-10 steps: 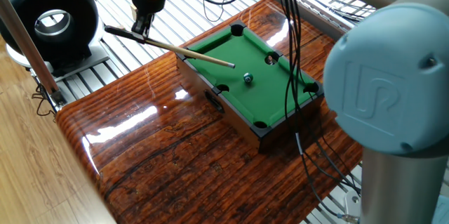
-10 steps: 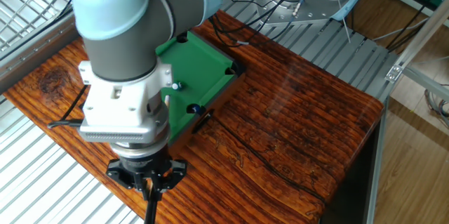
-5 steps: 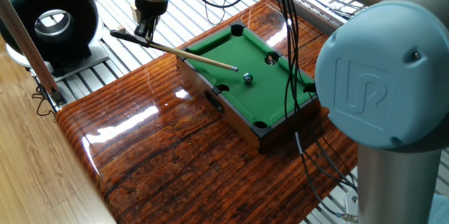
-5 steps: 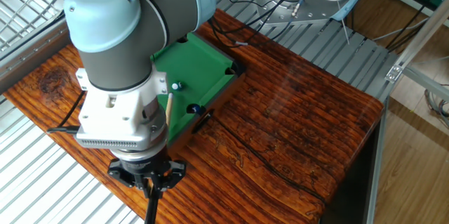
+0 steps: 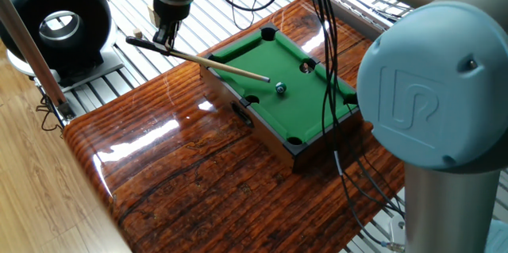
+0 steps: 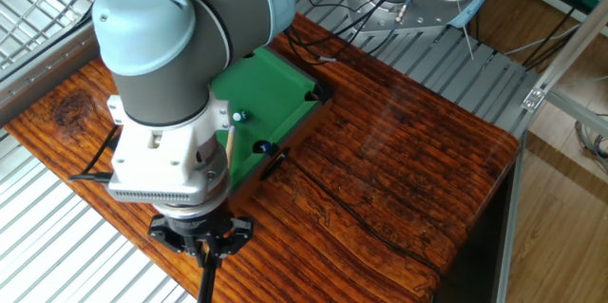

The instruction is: Hit the pool ball

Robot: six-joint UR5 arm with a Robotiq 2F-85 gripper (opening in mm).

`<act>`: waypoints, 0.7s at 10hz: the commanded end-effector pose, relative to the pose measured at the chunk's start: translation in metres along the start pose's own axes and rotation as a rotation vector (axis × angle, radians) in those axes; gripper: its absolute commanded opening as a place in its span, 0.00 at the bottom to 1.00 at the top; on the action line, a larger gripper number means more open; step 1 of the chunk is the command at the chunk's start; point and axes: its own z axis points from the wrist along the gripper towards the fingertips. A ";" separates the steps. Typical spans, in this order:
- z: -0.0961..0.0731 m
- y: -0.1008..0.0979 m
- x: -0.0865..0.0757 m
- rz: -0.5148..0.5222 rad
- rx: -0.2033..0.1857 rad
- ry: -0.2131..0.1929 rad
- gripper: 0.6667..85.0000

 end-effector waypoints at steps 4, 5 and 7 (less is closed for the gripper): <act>-0.017 0.042 -0.013 -0.140 -0.041 -0.052 0.00; -0.019 0.045 -0.013 -0.173 -0.031 -0.055 0.00; -0.013 0.046 -0.016 -0.208 -0.007 -0.071 0.00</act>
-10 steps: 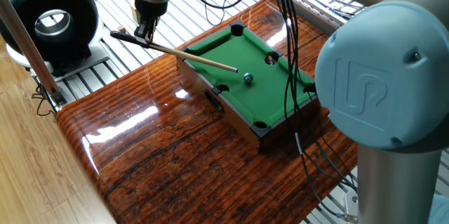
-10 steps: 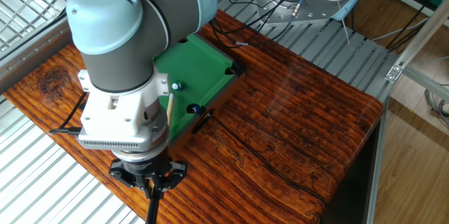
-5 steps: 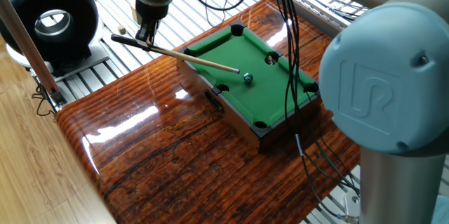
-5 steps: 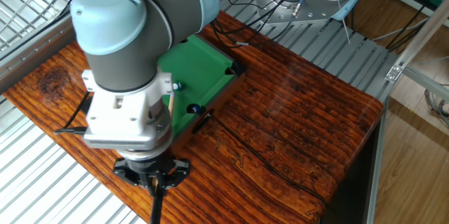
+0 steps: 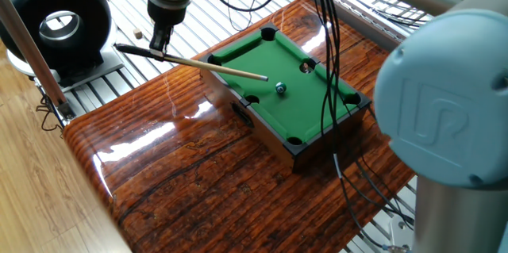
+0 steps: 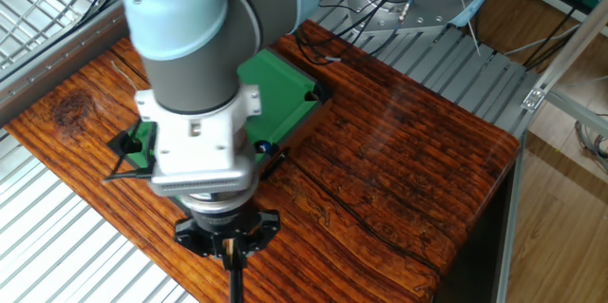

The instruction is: Hit the pool ball

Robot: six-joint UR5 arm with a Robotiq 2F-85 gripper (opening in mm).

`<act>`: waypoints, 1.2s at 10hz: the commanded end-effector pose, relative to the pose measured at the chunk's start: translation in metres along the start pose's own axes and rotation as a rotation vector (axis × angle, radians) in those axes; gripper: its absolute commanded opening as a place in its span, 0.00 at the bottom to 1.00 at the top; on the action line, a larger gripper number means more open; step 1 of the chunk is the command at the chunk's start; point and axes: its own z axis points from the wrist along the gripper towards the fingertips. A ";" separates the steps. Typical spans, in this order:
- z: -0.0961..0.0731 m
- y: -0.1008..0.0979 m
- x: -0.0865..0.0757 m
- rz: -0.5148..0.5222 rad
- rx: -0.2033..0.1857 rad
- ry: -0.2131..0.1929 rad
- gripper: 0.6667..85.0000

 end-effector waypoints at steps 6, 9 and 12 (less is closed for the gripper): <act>0.001 -0.018 0.015 0.053 0.003 0.011 0.00; 0.000 -0.019 0.017 0.160 0.005 0.017 0.00; 0.001 -0.025 0.020 0.169 0.024 0.023 0.00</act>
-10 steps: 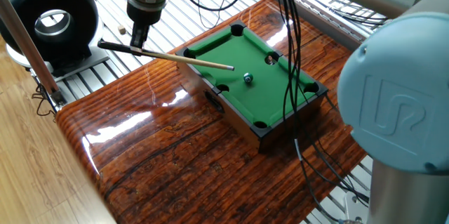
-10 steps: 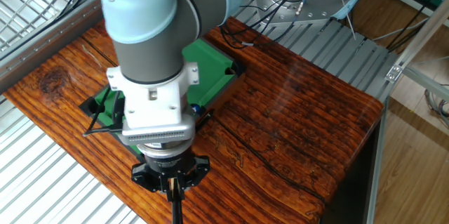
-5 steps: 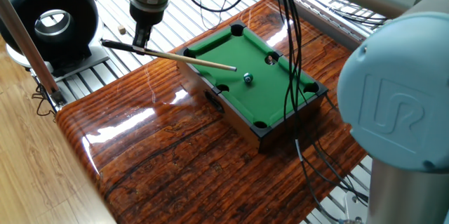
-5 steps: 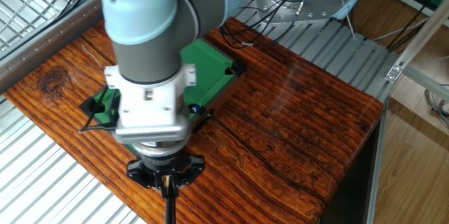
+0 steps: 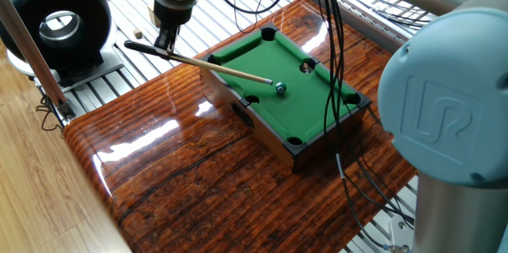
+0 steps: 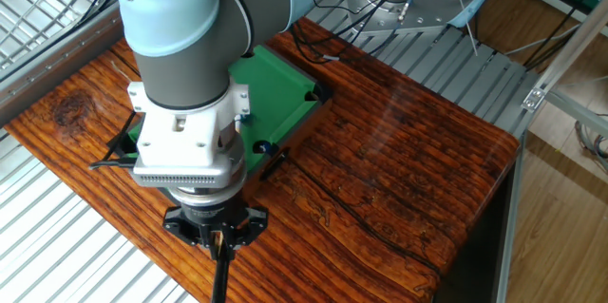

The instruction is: Hit the pool ball

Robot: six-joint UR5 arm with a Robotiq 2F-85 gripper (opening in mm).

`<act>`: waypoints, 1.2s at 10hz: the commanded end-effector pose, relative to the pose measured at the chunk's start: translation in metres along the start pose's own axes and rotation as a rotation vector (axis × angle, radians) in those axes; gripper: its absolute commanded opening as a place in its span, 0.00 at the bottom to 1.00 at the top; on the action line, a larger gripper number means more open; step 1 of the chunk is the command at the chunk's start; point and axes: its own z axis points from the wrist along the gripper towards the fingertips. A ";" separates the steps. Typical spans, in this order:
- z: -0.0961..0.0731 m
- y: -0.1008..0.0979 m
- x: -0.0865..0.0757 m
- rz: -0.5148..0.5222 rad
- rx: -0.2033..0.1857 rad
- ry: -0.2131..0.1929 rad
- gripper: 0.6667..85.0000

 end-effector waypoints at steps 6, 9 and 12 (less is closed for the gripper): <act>0.007 -0.013 0.000 0.020 0.024 -0.002 0.00; 0.015 -0.015 0.013 0.014 0.010 0.003 0.00; 0.003 -0.009 0.038 0.019 -0.002 0.052 0.00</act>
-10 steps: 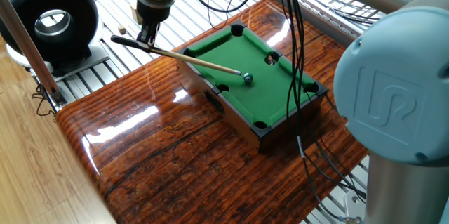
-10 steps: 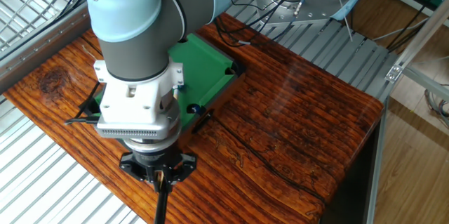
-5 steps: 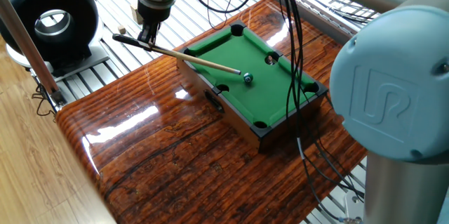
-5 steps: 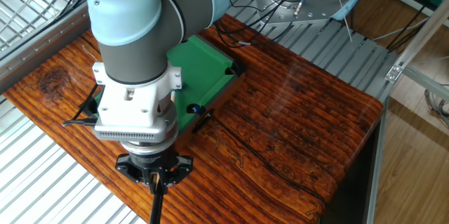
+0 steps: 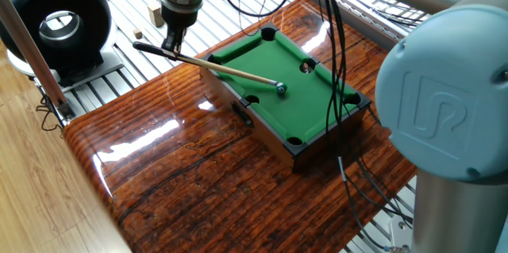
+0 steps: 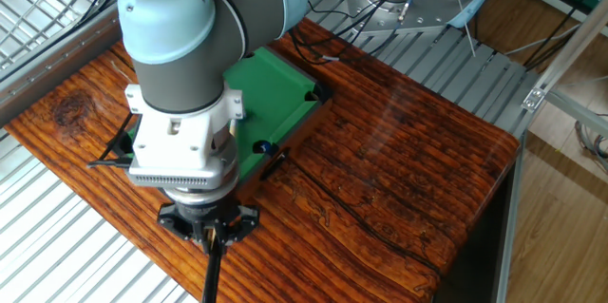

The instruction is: Hit the pool ball

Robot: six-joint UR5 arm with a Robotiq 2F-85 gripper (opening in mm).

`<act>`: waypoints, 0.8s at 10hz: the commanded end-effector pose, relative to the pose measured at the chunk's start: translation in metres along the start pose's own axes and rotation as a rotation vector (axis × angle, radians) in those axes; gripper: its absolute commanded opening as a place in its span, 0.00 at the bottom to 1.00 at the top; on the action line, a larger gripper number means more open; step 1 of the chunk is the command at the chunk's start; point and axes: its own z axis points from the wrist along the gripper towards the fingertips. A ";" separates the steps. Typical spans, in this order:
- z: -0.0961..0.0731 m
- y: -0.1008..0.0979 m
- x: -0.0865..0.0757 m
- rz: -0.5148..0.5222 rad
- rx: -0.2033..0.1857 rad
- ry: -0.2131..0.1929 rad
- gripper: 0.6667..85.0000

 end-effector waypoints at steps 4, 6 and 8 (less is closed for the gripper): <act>-0.009 0.010 0.004 -0.008 -0.028 -0.005 0.00; -0.009 0.015 -0.008 -0.004 -0.006 -0.015 0.00; -0.003 0.015 -0.014 -0.006 -0.014 -0.033 0.00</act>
